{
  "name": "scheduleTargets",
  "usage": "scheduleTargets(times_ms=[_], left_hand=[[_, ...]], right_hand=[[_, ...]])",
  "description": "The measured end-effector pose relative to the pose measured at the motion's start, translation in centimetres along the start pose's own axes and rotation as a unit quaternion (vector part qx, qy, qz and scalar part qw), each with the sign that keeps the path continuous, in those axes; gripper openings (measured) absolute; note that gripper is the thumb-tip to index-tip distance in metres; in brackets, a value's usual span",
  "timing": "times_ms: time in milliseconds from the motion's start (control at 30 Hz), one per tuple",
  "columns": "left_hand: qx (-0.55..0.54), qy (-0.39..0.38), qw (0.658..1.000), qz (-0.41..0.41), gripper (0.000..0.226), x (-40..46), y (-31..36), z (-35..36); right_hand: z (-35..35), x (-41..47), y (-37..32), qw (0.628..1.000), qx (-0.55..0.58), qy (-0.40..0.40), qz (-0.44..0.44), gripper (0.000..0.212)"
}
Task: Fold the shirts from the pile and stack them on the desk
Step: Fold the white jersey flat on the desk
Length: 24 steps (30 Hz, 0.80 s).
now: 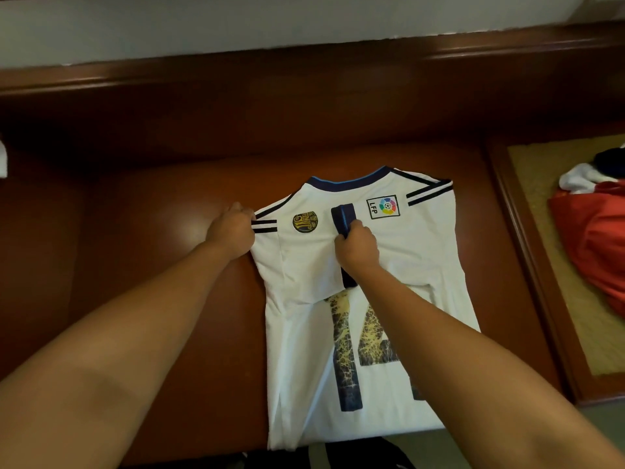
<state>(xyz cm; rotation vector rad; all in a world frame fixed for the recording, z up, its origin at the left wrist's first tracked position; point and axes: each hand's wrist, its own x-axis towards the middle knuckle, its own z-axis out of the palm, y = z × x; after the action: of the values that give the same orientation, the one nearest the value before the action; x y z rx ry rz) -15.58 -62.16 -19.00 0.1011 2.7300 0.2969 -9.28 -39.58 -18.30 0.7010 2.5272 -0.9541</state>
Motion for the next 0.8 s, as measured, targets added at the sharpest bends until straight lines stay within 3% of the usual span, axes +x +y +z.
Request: scheduleTargets(times_ms=[133,367,467,633,700,800], left_hand=[[-0.024,0.002,0.998,0.056,0.027,0.7,0.1,-1.0],[-0.033,0.002,0.995,0.093,0.021,1.8,1.6,-1.7],[-0.034,0.03,0.996,0.081,0.034,1.0,1.6,-1.0],[-0.035,0.144,0.988,0.052,0.042,-4.4,1.8,2.1],[-0.097,0.137,0.986,0.013,0.043,-8.0,2.5,4.1],[-0.171,0.092,0.981,-0.026,0.041,-13.9,3.6,7.6]], right_hand=[[-2.4,0.3,0.5,0.994,0.105,0.011,-0.01,0.021],[-3.9,2.2,1.7,0.998,0.063,0.028,0.006,0.027],[-3.1,2.1,3.2,0.998,0.035,0.042,-0.001,0.036],[-1.9,-1.5,5.3,0.983,-0.055,0.129,-0.115,0.041],[-1.2,-4.3,5.9,0.977,-0.028,0.135,-0.161,0.037],[0.6,-8.8,6.2,0.981,0.051,0.062,-0.175,0.03]])
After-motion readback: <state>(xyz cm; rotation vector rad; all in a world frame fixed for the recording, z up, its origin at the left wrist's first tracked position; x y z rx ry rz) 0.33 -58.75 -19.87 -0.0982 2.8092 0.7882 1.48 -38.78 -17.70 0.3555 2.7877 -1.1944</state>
